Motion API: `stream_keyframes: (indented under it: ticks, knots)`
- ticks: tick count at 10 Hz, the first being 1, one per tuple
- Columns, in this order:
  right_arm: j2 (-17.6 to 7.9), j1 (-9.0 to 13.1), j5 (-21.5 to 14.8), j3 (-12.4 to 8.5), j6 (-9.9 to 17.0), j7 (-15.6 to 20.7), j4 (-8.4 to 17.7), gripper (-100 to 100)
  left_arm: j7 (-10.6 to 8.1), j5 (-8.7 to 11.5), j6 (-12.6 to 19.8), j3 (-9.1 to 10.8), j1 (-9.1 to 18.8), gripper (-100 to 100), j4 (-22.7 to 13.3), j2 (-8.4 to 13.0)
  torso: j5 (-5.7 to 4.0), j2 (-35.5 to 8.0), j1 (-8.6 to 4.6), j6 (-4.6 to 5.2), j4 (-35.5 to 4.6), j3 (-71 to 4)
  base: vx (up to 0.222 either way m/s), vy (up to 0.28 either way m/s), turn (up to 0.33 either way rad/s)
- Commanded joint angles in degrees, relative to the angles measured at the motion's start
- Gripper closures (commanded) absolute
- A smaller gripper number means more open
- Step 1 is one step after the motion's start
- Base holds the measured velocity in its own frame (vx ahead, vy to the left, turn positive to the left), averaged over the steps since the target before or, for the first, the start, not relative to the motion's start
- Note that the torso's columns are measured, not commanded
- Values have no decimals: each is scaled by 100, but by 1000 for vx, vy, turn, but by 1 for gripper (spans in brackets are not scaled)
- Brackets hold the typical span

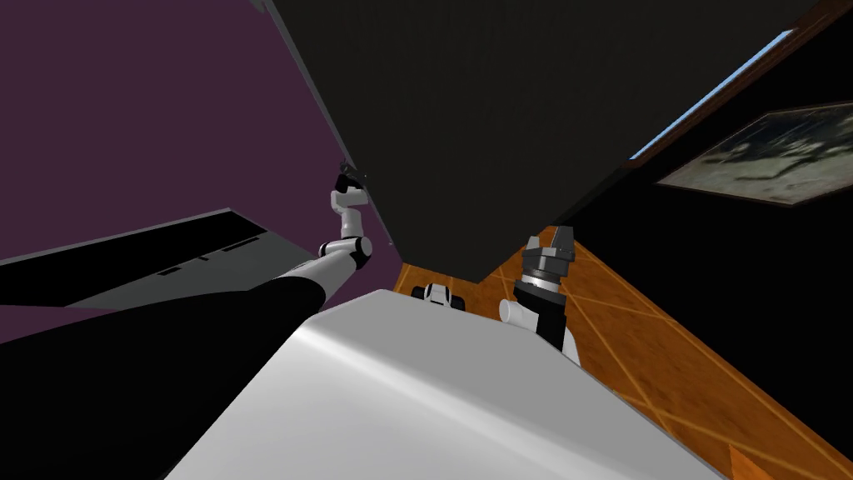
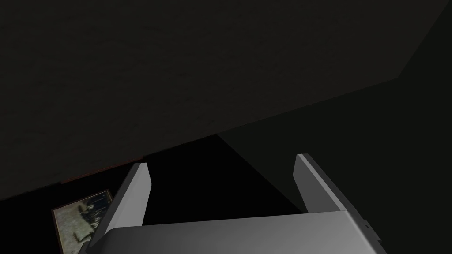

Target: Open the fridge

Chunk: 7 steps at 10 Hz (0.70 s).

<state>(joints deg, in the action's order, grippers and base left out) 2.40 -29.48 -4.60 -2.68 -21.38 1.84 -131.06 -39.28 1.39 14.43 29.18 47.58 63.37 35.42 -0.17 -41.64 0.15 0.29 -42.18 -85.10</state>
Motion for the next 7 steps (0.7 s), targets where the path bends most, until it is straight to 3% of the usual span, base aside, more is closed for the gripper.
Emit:
stream_keyframes:
  ticks: [1,3,4,5,7]
  knots:
    - [0,1,0,0,0,0,0,0,86,-372,-122,341,94,100,-120,-79,1,-5,-5,5,2,3,-124,57,-200]
    - [0,0,0,0,0,0,0,0,126,-590,-158,544,117,100,-150,-158,18,-23,-20,-24,14,26,-93,27,-174]
    - [0,-1,0,0,0,0,0,0,72,-496,-128,507,124,100,-88,-140,18,-22,-25,-26,27,29,-36,8,-34]
    - [1,-2,0,0,0,0,0,0,54,-414,-77,329,234,100,-84,-274,11,-18,-27,-45,24,26,-151,-14,-92]
    - [1,2,0,2,0,0,0,0,64,-377,-55,229,279,100,-85,-332,15,-61,-45,-9,19,50,-227,-33,-160]
